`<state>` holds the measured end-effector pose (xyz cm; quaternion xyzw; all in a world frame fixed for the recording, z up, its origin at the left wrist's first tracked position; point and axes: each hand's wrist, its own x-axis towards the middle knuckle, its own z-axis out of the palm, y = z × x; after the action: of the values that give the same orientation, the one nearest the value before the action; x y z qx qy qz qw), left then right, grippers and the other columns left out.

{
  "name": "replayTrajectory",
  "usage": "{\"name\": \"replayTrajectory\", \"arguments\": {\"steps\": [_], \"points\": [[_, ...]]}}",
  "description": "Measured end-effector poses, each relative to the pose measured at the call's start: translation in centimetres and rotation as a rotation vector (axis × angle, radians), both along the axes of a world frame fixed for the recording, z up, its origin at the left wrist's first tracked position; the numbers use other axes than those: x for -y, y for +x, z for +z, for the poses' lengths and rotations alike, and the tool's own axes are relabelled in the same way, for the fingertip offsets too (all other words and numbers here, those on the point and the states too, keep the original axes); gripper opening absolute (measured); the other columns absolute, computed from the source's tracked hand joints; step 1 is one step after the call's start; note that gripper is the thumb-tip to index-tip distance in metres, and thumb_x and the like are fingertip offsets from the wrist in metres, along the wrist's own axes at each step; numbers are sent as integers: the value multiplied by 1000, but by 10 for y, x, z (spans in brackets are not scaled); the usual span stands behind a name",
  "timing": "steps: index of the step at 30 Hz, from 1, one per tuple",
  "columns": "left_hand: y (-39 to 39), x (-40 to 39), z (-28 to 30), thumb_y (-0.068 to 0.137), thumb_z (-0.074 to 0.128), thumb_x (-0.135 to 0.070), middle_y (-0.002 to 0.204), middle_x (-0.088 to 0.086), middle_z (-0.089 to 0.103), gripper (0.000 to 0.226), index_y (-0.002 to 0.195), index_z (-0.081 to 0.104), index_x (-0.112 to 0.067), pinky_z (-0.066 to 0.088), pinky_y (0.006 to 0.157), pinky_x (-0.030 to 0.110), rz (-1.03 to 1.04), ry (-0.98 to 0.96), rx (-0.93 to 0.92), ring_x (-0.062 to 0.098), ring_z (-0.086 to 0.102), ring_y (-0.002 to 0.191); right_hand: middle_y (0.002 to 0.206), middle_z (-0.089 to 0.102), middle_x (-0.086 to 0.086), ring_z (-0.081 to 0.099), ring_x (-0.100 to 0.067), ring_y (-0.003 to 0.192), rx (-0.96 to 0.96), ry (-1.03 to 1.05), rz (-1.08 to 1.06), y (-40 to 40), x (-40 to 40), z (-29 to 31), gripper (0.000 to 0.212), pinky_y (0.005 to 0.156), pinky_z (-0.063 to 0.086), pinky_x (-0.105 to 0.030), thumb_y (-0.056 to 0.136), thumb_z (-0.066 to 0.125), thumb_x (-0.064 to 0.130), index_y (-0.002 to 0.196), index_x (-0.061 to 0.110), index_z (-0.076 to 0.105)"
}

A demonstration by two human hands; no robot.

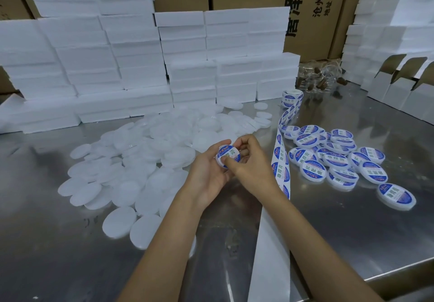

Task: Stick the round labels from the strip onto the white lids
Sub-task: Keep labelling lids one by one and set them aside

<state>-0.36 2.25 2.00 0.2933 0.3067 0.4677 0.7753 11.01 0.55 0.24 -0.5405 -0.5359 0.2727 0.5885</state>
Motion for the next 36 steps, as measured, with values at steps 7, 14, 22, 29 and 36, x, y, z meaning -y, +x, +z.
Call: {"name": "replayTrajectory", "arguments": {"steps": [7, 14, 22, 29, 36], "points": [[-2, -1, 2, 107, 42, -14, 126, 27, 66, 33, 133, 57, 1, 54, 100, 50, -10, -71, 130, 45, 64, 118, 106, 47, 10, 49, -10, 103, 249, 61, -164, 4, 1, -5, 67, 83, 45, -20, 65, 88, 49, 115, 24, 50], [-3, 2, 8, 102, 48, -9, 125, 33, 64, 35, 132, 56, 7, 55, 97, 48, -90, -6, 145, 45, 64, 117, 82, 59, 8, 54, -17, 83, 202, 135, -185, 5, -1, -2, 31, 69, 50, -36, 83, 76, 37, 81, 20, 50], [2, 7, 7, 102, 48, -12, 120, 25, 69, 26, 117, 62, 4, 57, 95, 41, -109, 52, 116, 37, 67, 115, 74, 57, 8, 54, -14, 76, 250, 166, -244, 12, -1, -5, 31, 65, 45, -33, 91, 66, 42, 79, 18, 50], [2, 5, 4, 108, 35, -27, 115, 21, 73, 41, 115, 64, 1, 63, 78, 37, -84, 38, 110, 31, 75, 95, 71, 50, 9, 47, -13, 75, 356, 128, -297, 6, 0, -2, 43, 60, 41, -31, 84, 70, 50, 76, 20, 40], [1, 6, 5, 93, 55, -8, 120, 23, 67, 27, 117, 61, 3, 57, 96, 40, -120, 78, 109, 32, 67, 109, 82, 59, 3, 51, -16, 84, 313, 119, -225, 15, 5, -1, 18, 68, 40, -33, 97, 59, 25, 86, 12, 53]]}}
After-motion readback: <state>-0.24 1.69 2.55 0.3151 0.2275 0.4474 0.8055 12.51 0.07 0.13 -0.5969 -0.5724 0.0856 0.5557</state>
